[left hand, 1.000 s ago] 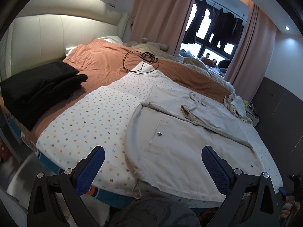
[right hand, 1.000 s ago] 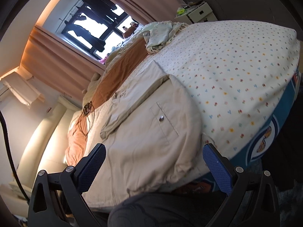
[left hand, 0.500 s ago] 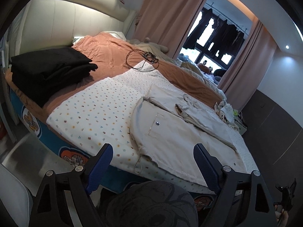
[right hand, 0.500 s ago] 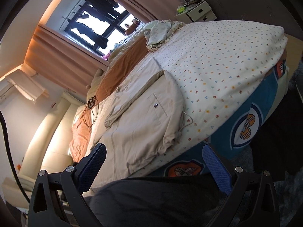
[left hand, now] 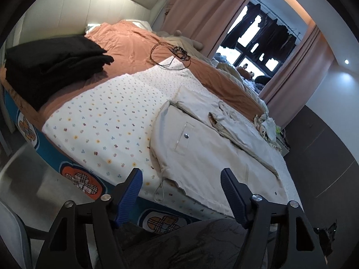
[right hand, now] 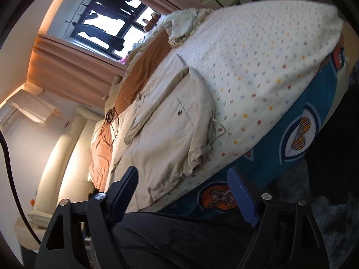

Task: Fold large clothes
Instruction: 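Close both grippers on the jacket hem, then lift the hem with both grippers and fold it toward the collar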

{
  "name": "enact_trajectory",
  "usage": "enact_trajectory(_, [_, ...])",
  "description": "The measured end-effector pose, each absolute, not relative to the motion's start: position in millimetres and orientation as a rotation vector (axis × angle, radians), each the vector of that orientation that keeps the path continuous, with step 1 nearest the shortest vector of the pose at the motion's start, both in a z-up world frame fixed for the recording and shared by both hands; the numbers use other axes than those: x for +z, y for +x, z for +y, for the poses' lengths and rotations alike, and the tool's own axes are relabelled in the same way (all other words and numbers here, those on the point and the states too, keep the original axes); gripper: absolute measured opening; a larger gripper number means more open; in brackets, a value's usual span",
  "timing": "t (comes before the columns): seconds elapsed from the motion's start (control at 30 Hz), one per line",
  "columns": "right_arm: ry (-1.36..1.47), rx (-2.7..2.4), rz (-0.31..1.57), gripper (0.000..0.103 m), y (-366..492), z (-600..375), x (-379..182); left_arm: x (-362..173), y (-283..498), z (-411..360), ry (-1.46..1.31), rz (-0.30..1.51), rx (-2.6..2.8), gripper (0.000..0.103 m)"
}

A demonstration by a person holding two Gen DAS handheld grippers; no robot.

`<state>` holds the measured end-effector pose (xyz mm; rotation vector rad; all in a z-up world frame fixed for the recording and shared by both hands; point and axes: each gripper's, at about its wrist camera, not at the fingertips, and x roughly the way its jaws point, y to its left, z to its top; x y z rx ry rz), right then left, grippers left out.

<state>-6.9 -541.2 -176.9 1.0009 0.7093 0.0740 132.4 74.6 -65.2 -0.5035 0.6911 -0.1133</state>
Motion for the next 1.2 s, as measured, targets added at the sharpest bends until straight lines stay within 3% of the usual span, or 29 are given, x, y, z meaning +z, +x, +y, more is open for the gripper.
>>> enact_trajectory(0.07, [1.015,0.088,0.727,0.077,7,-539,-185,-73,144,78,-0.525,0.721,-0.111,0.059])
enact_trajectory(0.53, [1.111,0.110,0.852,0.072,75,-529,-248,-140,227,100,-0.630,0.943,-0.100,0.057])
enact_trajectory(0.7, [1.117,0.130,0.859,0.072,92,-529,-257,-162,242,103,-0.694,0.994,-0.154,0.048])
enact_trajectory(1.03, [1.196,0.215,0.753,0.072,109,-537,-265,-181,273,91,-0.809,1.068,-0.283,0.045])
enact_trajectory(1.2, [1.247,0.338,0.590,0.072,103,-545,-251,-158,275,84,-0.830,0.984,-0.396,0.045])
